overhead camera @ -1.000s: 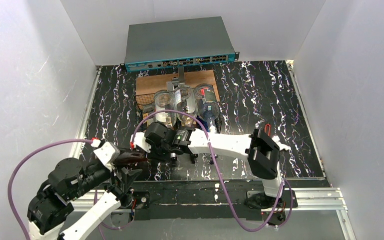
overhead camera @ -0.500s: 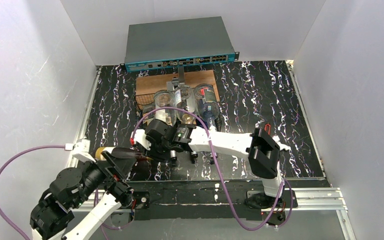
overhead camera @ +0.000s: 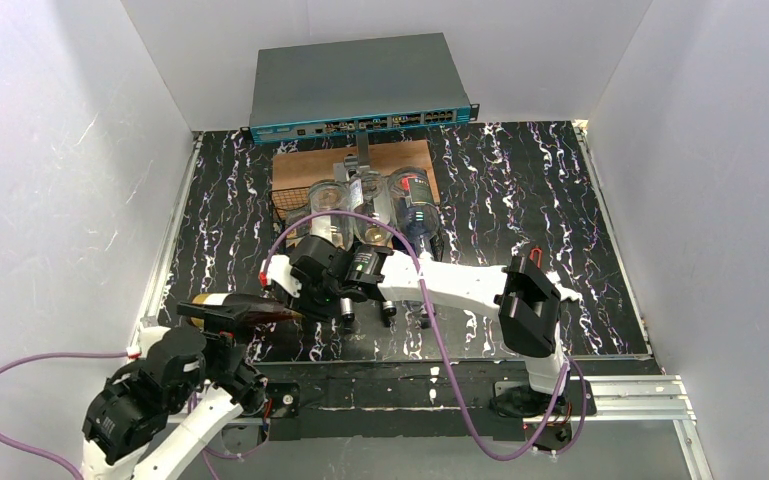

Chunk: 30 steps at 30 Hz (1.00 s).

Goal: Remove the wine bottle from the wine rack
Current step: Adjust the wine bottle at the center of the board.

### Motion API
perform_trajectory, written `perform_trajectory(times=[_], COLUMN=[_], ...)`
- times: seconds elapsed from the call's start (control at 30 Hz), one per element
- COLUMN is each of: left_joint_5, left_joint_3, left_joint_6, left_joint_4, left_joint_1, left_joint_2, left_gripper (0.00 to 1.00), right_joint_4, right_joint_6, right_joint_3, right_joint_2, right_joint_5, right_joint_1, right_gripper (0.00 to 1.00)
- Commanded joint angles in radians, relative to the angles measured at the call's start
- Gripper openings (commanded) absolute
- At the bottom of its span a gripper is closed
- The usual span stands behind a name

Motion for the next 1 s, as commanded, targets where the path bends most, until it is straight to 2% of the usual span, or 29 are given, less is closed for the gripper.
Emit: perform_trajectory(times=[0.0, 0.2, 0.4, 0.57, 0.97], left_joint_5=[-0.136, -0.051, -0.064, -0.068, -0.073], left_joint_3=[-0.052, -0.140, -0.200, -0.251, -0.329], left_joint_6=[-0.249, -0.402, -0.419, -0.481, -0.421], left_joint_4=[-0.032, 0.036, 0.148, 0.176, 0.266], left_joint_1=[-0.001, -0.001, -0.001, -0.001, -0.001], left_joint_2=[0.003, 0.115, 0.164, 0.172, 0.151], left_gripper=[0.98, 0.98, 0.98, 0.98, 0.96], right_joint_4=[0.064, 0.056, 0.051, 0.048, 0.033], right_joint_6=[0.019, 0.027, 0.030, 0.031, 0.028], right_joint_3=[0.085, 0.102, 0.118, 0.120, 0.140], right_joint_2=[-0.031, -0.022, -0.018, -0.016, -0.027], right_joint_5=[0.002, -0.011, -0.025, -0.014, -0.045], right_joint_1=[-0.012, -0.012, -0.012, -0.012, -0.012], right_gripper=[0.01, 0.01, 0.01, 0.01, 0.01])
